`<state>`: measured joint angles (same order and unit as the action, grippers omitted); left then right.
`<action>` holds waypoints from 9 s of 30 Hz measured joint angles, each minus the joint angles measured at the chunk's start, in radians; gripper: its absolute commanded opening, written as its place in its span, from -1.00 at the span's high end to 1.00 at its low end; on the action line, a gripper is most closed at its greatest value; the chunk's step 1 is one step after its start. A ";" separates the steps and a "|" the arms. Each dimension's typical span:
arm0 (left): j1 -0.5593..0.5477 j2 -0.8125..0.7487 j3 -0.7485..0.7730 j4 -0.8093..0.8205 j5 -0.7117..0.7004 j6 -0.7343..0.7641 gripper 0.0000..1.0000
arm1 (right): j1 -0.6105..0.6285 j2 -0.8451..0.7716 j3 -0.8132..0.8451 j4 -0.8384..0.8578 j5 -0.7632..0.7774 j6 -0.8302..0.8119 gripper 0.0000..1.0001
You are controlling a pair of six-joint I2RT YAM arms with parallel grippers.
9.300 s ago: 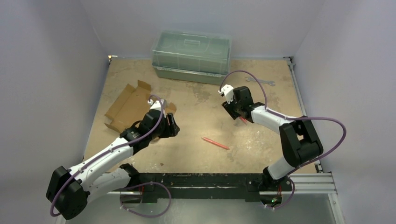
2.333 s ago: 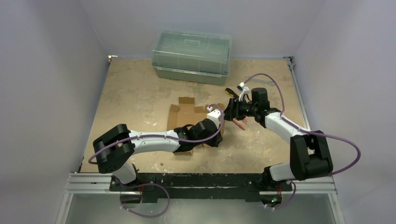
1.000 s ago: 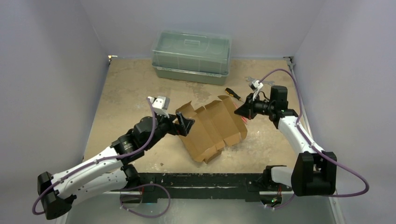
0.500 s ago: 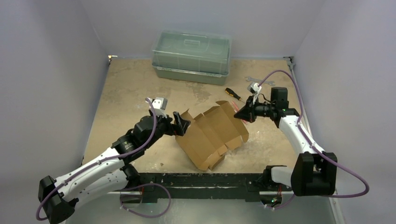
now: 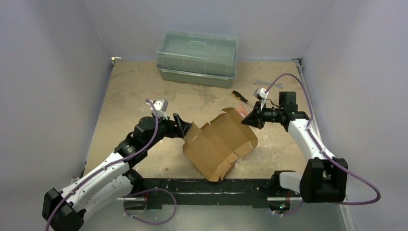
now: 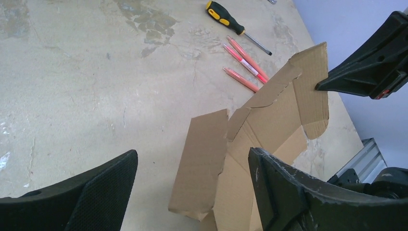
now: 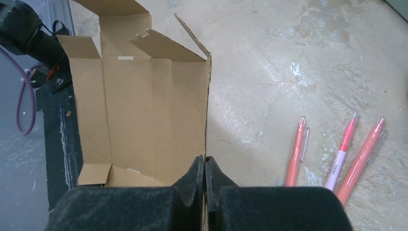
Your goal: Fold the paper box
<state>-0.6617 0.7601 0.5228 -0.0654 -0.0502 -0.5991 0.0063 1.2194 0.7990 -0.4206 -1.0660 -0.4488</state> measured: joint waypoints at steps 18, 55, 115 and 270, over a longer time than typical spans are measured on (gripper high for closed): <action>0.032 0.008 -0.099 0.171 0.232 0.016 -0.63 | 0.000 0.000 0.032 -0.052 -0.003 -0.052 1.00; -0.157 0.260 0.253 -0.068 -0.006 0.509 1.00 | -0.034 -0.005 0.039 -0.035 0.035 -0.018 0.67; -0.107 -0.076 -0.055 0.031 -0.137 0.084 -0.68 | -0.079 -0.100 0.039 -0.043 -0.051 -0.121 1.00; 0.277 -0.058 -0.470 0.477 0.319 -0.322 -0.37 | 0.377 0.180 0.639 -0.493 0.602 -0.184 1.00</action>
<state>-0.3843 0.7021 0.0528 0.4118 0.2691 -0.9207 0.3832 1.3998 1.4376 -0.9134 -0.4641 -0.6327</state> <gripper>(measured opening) 0.683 0.008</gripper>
